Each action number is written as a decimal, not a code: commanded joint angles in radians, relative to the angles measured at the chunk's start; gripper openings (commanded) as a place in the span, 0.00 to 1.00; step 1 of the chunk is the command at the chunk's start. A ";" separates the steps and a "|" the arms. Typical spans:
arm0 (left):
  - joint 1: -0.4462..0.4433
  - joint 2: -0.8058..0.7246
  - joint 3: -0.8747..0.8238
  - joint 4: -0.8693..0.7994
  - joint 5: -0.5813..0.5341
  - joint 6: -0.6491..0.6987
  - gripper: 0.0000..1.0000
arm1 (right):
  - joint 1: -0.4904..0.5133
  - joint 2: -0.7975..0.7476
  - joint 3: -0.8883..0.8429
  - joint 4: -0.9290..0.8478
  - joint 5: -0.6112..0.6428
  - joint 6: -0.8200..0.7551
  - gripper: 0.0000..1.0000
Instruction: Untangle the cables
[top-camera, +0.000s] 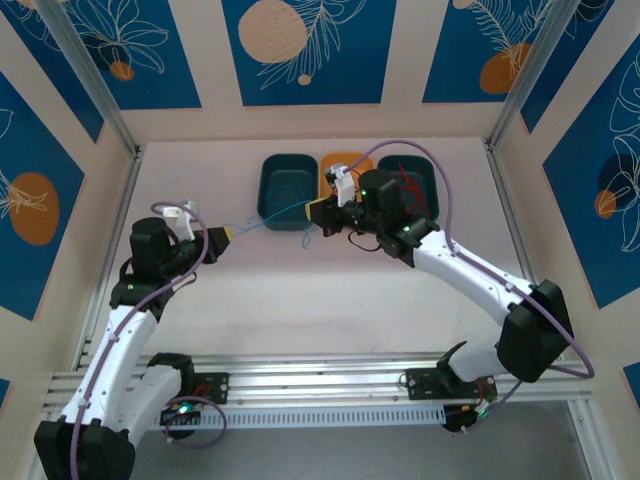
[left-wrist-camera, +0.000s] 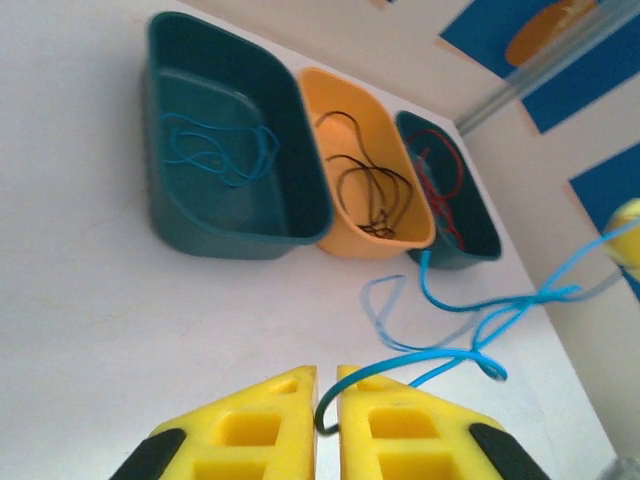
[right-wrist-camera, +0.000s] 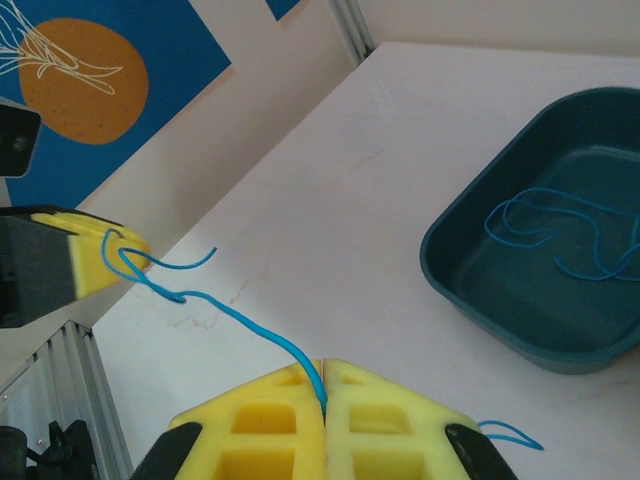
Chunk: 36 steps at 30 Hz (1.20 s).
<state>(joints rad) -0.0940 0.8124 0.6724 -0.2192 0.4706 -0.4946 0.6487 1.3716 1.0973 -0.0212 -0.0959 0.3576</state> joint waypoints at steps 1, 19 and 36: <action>-0.001 -0.013 -0.005 -0.049 -0.128 0.013 0.13 | 0.005 -0.059 -0.002 -0.057 0.074 -0.035 0.00; -0.010 0.004 -0.035 0.309 0.182 0.061 0.67 | 0.022 -0.070 0.122 -0.204 0.026 -0.065 0.00; -0.276 0.250 0.227 0.125 0.358 0.618 0.57 | 0.034 -0.065 0.164 -0.243 -0.045 -0.046 0.00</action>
<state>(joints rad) -0.3511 1.0389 0.8471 -0.0471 0.7353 0.0071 0.6750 1.3075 1.2289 -0.2527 -0.1165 0.3119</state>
